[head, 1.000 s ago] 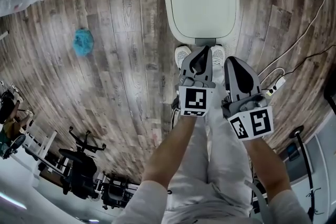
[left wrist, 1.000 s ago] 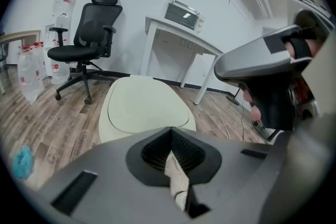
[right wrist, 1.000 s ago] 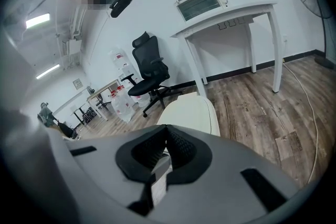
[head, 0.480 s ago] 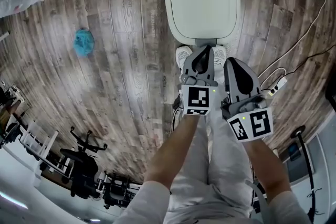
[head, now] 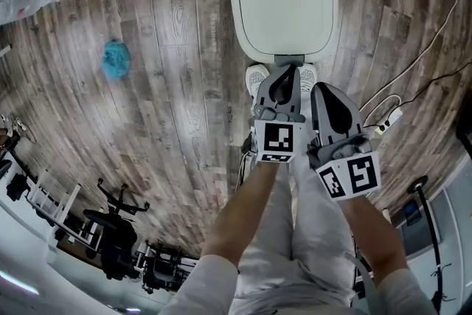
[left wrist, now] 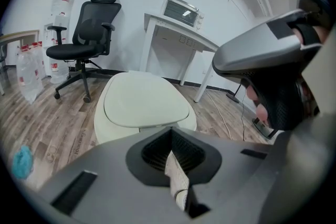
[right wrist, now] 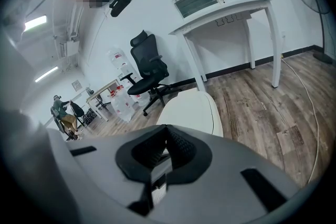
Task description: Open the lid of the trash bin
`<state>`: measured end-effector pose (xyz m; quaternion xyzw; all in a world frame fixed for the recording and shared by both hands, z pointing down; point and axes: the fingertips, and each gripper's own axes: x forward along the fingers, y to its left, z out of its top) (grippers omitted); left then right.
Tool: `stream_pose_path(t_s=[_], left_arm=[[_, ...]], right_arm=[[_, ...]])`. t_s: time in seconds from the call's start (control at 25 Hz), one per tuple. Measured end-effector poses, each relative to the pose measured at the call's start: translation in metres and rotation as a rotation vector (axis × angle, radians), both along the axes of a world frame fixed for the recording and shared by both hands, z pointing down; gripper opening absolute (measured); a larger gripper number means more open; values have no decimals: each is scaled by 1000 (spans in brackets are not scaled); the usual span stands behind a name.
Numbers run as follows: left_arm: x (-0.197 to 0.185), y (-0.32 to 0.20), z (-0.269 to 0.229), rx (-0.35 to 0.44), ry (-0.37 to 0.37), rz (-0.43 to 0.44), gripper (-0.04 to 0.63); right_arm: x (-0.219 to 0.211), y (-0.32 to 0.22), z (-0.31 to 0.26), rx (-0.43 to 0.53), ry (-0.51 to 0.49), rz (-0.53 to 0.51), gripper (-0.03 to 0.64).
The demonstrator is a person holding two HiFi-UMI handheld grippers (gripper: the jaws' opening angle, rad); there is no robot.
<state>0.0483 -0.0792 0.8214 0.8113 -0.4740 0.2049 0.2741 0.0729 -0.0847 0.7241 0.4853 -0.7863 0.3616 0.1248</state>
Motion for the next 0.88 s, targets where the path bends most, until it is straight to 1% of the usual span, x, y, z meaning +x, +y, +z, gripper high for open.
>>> stream_pose_path(t_s=[0.88], left_arm=[[0,0,2,8,-5,4,-2]], right_arm=[[-2,4,7,-13,-4,-5,17]])
